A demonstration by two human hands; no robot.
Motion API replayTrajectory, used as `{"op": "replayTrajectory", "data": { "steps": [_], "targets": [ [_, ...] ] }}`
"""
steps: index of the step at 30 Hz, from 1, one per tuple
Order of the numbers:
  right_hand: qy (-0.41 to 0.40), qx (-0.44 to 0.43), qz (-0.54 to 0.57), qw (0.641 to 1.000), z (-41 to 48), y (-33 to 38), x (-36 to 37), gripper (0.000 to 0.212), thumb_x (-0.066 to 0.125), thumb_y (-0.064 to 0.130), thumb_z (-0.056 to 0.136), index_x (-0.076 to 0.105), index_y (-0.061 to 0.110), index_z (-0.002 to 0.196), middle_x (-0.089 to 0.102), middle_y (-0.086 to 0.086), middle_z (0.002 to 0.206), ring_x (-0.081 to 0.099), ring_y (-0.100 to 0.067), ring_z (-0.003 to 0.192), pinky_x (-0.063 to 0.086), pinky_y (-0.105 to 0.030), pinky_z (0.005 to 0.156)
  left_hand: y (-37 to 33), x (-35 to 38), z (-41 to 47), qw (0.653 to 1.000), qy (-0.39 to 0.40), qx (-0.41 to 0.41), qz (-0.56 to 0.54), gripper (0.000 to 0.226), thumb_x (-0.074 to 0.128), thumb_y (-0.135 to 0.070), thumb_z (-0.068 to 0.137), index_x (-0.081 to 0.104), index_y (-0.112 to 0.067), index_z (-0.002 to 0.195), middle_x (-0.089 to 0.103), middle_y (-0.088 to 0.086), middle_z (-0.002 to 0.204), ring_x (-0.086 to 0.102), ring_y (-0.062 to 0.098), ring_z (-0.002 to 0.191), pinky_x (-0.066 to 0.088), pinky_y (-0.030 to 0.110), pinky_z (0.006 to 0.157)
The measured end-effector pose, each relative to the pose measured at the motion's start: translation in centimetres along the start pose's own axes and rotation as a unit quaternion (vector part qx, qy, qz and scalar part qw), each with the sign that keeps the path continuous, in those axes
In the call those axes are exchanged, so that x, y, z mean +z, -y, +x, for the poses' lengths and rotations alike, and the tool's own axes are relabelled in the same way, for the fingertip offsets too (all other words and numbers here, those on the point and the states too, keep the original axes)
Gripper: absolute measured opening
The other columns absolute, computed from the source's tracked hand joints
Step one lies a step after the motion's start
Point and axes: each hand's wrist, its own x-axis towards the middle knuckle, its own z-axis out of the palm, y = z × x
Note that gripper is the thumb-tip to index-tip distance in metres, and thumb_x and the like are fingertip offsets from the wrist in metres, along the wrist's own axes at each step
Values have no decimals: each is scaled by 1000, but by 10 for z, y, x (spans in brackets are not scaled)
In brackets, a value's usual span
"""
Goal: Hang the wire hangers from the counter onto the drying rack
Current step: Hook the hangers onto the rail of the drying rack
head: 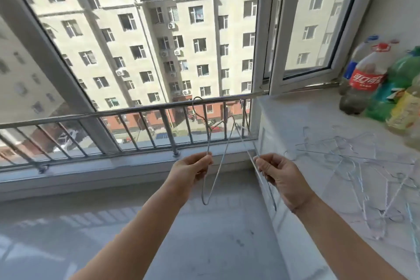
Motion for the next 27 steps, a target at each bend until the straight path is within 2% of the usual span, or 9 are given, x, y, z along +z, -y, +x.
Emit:
{"op": "replayTrajectory", "data": {
  "steps": [2,4,8,10,12,14,17,21,27],
  "targets": [
    [42,2,2,999,-2,-2,40,35,78,33,62,69,7,83,58,-8,70,48,-13,60,40,-14,51,-10,-38,-23,999,-39,16,-13,11,66,-6,83,71,-8,92,67,1,72,57,8,61,49,14,57],
    [82,4,-1,997,-7,-4,82,41,79,41,58,70,8,82,59,-5,67,49,-13,60,41,-14,51,-20,-77,-48,996,-71,33,-29,11,66,-6,83,71,-9,93,68,1,72,58,8,63,50,15,59],
    [163,-5,-12,987,-18,-7,171,59,84,54,47,70,9,82,60,3,60,51,-4,54,39,-13,49,-40,-151,-95,987,-134,71,-54,10,65,-4,83,70,-11,88,69,-3,64,57,8,58,49,15,59],
    [204,-4,-15,979,-27,-9,219,46,81,43,60,68,5,83,59,2,58,49,-4,50,38,-15,50,-49,-191,-120,981,-165,82,-68,10,65,-4,83,70,-10,89,68,-3,62,58,6,54,49,14,55],
    [241,-3,-22,970,-38,-13,271,21,69,17,78,64,-2,85,55,-1,58,45,-3,47,36,-15,49,-57,-234,-146,974,-192,91,-77,11,65,-3,82,70,-9,91,69,-3,62,58,5,51,49,14,53],
    [267,-6,-33,963,-50,-19,323,12,62,6,82,63,-5,86,53,-5,60,45,-2,45,36,-12,46,-68,-277,-173,968,-214,103,-79,11,66,-4,82,70,-10,89,69,-3,61,58,6,51,48,15,55],
    [299,-19,-38,953,-71,-28,402,24,66,14,76,64,-6,89,54,-4,62,46,-4,49,38,-14,50,-85,-342,-212,958,-245,121,-83,11,67,-3,80,71,-13,83,69,-3,61,57,8,53,46,19,60],
    [332,-32,-33,942,-96,-40,499,11,62,7,83,65,-2,89,55,-3,62,46,-5,51,39,-16,54,-112,-426,-261,947,-278,140,-74,10,67,-5,80,71,-13,84,69,-3,62,58,7,55,47,18,61],
    [381,-42,-14,924,-123,-49,622,6,65,12,82,67,7,81,56,0,60,45,-5,51,39,-14,52,-152,-532,-312,930,-317,164,-88,16,71,-8,69,71,-10,85,72,1,68,61,10,64,51,18,64]
  ]
}}
